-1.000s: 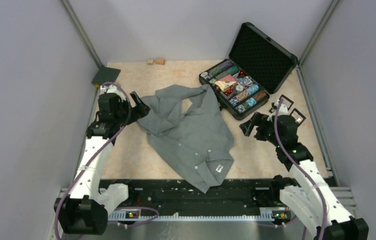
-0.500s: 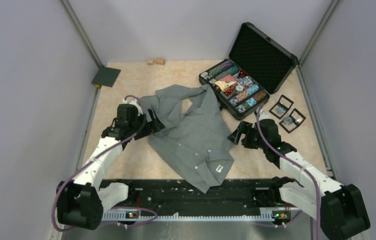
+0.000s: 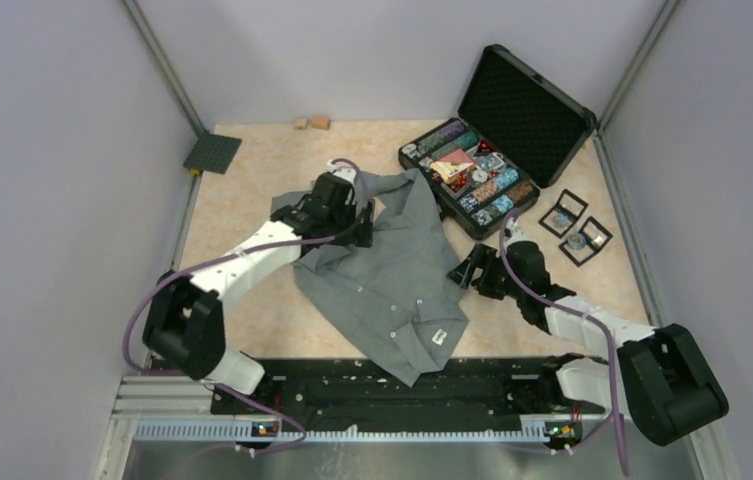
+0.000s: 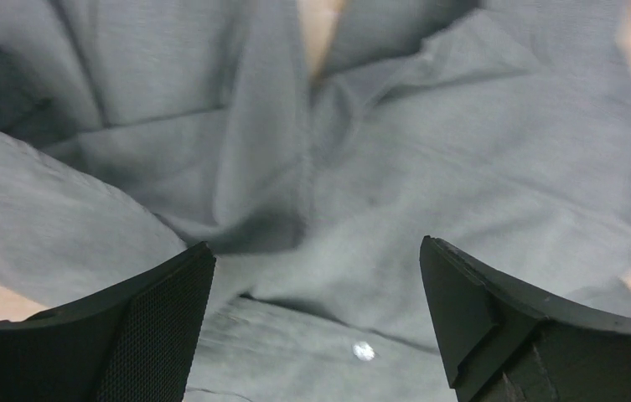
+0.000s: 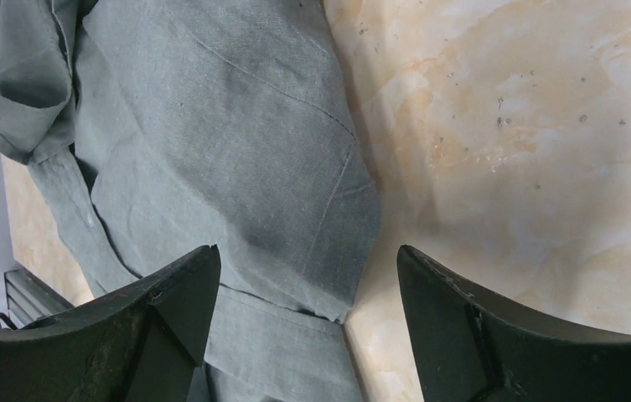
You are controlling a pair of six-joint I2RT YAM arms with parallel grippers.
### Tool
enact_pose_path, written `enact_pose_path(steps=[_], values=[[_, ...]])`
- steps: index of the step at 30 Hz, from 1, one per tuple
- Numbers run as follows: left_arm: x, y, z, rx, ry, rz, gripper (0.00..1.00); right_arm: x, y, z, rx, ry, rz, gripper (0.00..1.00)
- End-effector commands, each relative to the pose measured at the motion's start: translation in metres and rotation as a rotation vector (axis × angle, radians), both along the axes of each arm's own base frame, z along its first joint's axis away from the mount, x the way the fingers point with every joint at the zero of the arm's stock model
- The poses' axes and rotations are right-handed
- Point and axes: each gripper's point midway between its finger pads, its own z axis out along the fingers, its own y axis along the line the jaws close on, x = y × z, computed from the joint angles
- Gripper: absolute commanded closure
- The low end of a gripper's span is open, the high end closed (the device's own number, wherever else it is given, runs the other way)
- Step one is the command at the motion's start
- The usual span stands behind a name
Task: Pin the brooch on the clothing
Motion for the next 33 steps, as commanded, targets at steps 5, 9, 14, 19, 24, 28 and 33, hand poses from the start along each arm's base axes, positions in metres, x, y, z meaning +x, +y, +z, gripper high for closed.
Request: enact_pose_path(steps=[5, 9, 14, 19, 24, 28, 33], values=[[0.027, 0.060, -0.048, 0.460, 0.038, 0.186, 0.05, 0.011, 0.016, 0.011, 0.066, -0.073, 0.045, 0.27], [0.027, 0.057, -0.058, 0.448, 0.045, 0.171, 0.33, 0.014, 0.020, 0.010, 0.067, -0.081, 0.063, 0.41], [0.029, 0.079, -0.054, 0.521, -0.004, 0.250, 1.00, 0.022, 0.016, 0.021, 0.022, -0.109, 0.058, 1.00], [0.032, 0.108, -0.001, 0.306, -0.125, 0.393, 1.00, 0.032, -0.023, 0.065, -0.160, -0.220, -0.062, 1.00], [0.031, 0.148, 0.070, -0.120, -0.266, 0.497, 1.00, 0.023, -0.076, 0.123, -0.338, -0.337, -0.216, 1.00], [0.021, 0.172, 0.081, -0.223, -0.245, 0.543, 1.00, 0.016, -0.094, 0.148, -0.384, -0.382, -0.268, 1.00], [0.008, 0.196, 0.039, -0.308, -0.124, 0.641, 0.81, 0.019, -0.092, 0.129, -0.402, -0.345, -0.257, 1.00]])
